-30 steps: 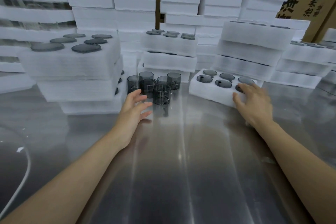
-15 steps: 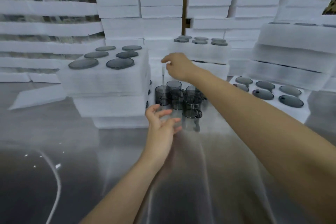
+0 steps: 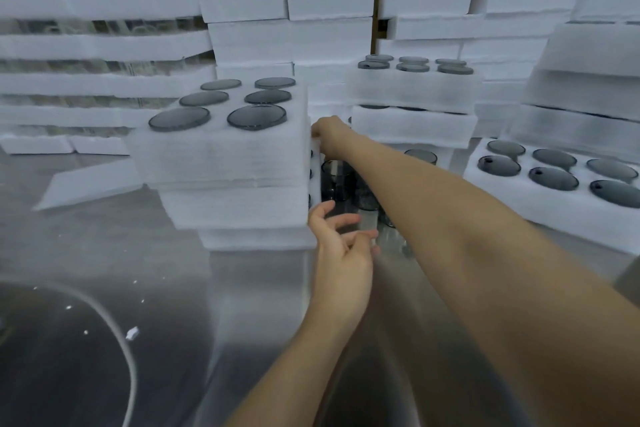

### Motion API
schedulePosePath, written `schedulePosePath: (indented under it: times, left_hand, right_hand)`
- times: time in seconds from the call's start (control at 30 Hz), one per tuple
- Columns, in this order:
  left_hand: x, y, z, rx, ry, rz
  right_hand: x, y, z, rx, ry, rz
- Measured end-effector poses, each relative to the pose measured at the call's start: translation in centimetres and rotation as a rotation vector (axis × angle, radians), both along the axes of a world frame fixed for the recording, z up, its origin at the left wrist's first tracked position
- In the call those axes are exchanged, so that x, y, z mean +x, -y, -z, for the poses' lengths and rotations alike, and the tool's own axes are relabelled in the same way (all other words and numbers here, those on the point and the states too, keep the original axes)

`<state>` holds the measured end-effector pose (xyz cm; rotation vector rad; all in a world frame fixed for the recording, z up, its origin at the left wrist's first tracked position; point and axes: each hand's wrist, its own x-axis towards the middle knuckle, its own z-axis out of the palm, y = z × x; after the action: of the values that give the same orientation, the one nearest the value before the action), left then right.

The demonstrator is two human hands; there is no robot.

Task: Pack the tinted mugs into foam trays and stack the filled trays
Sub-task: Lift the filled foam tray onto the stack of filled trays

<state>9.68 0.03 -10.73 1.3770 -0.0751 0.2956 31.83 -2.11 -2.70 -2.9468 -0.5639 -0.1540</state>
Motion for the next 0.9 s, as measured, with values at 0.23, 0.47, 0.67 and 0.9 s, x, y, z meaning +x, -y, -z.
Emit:
schedulePosePath:
  times: [0.23, 0.47, 0.67, 0.9]
  left_hand:
    - [0.1, 0.1, -0.1, -0.007, -0.009, 0.006]
    - [0.1, 0.0, 0.0, 0.023, -0.010, 0.024]
    - [0.5, -0.3, 0.2, 0.040, -0.039, 0.003]
    - [-0.1, 0.2, -0.8, 0.221, -0.033, -0.015]
  right_hand:
    - [1.3, 0.9, -1.2, 0.572, -0.046, 0.001]
    - [1.0, 0.0, -4.6, 1.001, 0.106, -0.014]
    - [-2.6, 0.2, -8.9, 1.275, 0.245, -0.035]
    - [-14.9, 7.0, -7.5, 1.298, 0.510, -0.102]
